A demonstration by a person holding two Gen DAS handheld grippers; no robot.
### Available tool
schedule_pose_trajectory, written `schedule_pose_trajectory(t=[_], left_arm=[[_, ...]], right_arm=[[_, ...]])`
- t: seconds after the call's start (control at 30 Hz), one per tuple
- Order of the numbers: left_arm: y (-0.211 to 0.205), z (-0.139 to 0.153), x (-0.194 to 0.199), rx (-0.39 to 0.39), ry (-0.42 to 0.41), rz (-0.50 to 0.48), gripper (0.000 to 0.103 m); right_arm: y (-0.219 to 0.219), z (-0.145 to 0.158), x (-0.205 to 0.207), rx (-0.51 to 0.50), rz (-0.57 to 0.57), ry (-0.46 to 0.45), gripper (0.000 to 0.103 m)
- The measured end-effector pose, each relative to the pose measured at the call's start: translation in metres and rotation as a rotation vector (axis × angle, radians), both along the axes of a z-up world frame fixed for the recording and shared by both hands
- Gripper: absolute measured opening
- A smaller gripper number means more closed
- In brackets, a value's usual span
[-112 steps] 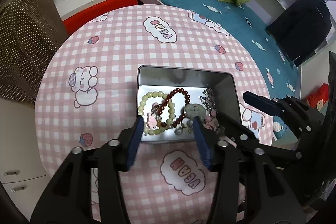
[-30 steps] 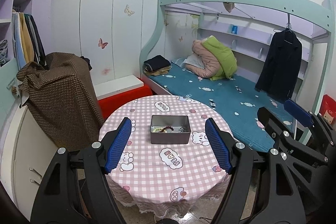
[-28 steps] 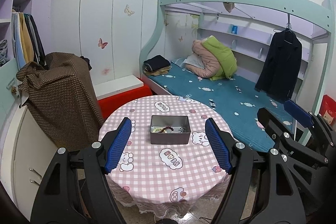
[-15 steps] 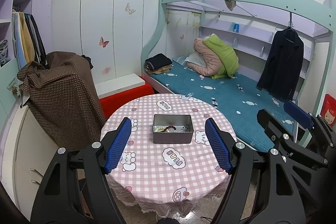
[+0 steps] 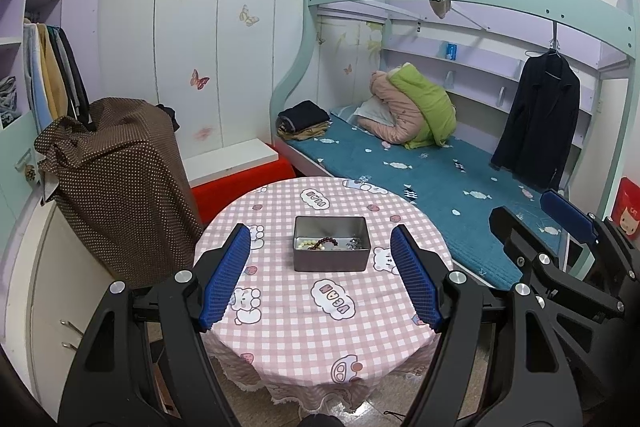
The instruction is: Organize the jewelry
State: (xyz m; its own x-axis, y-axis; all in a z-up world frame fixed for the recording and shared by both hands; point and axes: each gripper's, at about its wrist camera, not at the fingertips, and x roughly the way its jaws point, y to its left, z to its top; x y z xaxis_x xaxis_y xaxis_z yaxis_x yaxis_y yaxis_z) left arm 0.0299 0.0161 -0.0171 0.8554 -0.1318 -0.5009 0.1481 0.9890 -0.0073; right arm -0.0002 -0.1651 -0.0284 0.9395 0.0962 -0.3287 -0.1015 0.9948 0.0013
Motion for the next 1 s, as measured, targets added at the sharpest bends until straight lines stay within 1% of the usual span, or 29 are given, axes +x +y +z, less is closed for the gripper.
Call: schedule_pose_trajectory(t=[0.83,1.0], left_arm=[[0.002,-0.001,-0.003,0.002,0.0,0.012,0.073],[0.001,-0.001,-0.004,0.001,0.003,0.009,0.073]], right_arm=[[-0.003,0.0,-0.002,-0.01,0.004,0.005,0.063],[-0.009,-0.002,-0.001,-0.003,-0.009,0.003,0.071]])
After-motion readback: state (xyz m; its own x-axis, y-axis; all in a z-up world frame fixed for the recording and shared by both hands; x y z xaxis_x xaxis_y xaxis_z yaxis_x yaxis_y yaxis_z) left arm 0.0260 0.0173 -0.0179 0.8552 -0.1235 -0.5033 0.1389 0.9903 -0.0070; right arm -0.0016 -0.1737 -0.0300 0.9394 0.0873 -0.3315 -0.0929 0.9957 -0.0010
